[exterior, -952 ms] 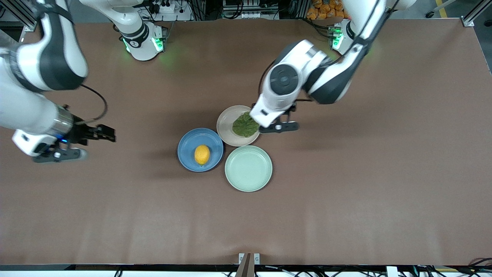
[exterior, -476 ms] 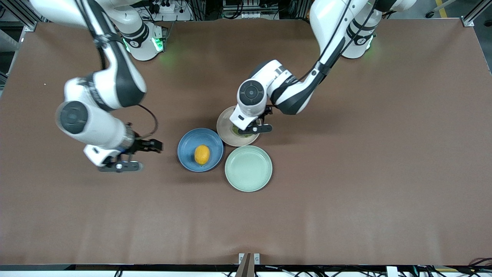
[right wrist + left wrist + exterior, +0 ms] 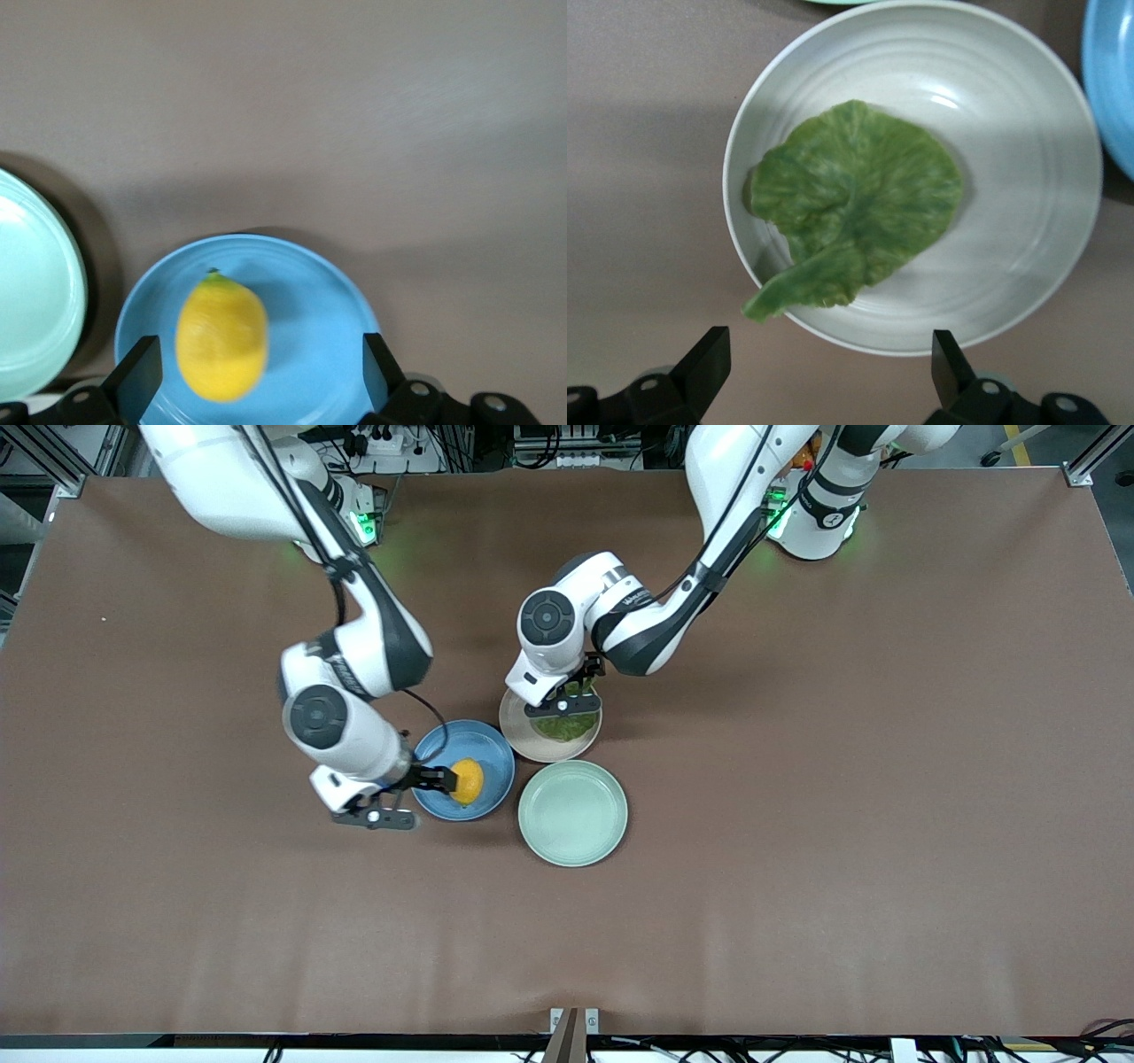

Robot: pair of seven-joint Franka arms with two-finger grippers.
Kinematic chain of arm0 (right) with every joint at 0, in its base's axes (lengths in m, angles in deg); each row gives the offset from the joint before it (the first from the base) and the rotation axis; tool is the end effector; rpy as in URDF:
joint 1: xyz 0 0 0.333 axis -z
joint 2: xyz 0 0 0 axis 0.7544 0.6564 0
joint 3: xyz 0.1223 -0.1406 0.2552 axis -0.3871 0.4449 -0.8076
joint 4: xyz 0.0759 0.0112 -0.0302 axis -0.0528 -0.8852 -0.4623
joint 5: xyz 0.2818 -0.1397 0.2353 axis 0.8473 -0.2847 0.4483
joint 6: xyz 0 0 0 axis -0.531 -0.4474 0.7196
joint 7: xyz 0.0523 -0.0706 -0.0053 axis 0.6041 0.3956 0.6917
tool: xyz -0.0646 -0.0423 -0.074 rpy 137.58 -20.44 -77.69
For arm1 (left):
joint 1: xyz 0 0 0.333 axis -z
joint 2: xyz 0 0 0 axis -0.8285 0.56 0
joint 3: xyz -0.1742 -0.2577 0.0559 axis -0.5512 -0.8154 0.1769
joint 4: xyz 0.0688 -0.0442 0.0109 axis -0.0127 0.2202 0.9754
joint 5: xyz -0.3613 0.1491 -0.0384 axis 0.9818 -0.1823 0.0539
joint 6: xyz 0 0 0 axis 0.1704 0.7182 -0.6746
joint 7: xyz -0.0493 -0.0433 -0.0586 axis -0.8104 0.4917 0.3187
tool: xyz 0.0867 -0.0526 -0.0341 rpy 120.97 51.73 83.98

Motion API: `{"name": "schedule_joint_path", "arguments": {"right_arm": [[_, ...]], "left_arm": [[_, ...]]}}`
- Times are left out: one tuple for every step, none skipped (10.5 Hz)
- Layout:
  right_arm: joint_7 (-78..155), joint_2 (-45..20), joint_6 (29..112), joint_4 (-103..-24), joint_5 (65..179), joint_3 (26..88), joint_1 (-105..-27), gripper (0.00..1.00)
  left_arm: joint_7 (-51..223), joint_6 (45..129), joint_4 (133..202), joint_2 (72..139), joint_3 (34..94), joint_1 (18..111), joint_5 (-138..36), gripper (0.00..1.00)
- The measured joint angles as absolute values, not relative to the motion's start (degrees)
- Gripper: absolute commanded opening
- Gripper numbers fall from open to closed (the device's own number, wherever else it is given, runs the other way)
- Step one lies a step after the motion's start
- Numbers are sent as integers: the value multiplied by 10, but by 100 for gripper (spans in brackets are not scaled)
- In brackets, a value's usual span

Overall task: Pick lemon and lettuce from blue and beige plates
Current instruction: 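Close the left gripper on the lettuce while the right gripper grasps the lemon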

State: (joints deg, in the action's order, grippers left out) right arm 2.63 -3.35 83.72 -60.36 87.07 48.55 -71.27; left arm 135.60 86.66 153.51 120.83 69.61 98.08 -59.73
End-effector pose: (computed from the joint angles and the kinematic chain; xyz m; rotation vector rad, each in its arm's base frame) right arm 0.6166 0.2891 0.2740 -3.0796 0.2054 0.0399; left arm 0.4185 -0.5536 0.2400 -3.0677 -0.0995 0.3392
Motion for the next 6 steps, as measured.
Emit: {"name": "schedule_joint_path", "arguments": {"right_arm": [[14,-18,855,-603,871,485,-722,100],[6,-6,869,-603,871,486,-726,100],[2,3,879,-603,871,486,-728,100],[1,9,885,-603,871,486,-730,100],[1,13,886,-603,870,486,-732,100],[0,14,886,-603,870,486,-735,100]], "left_arm": [[1356,870,1535,1214,697,982,-605,100],[1356,875,1535,1218,699,981,-610,100],[1356,883,1535,1222,700,981,-611,100],[1356,890,1535,1226,701,981,-611,100],[1356,897,1535,1228,702,981,-611,100],[1356,904,1535,1229,704,980,-611,100]]}}
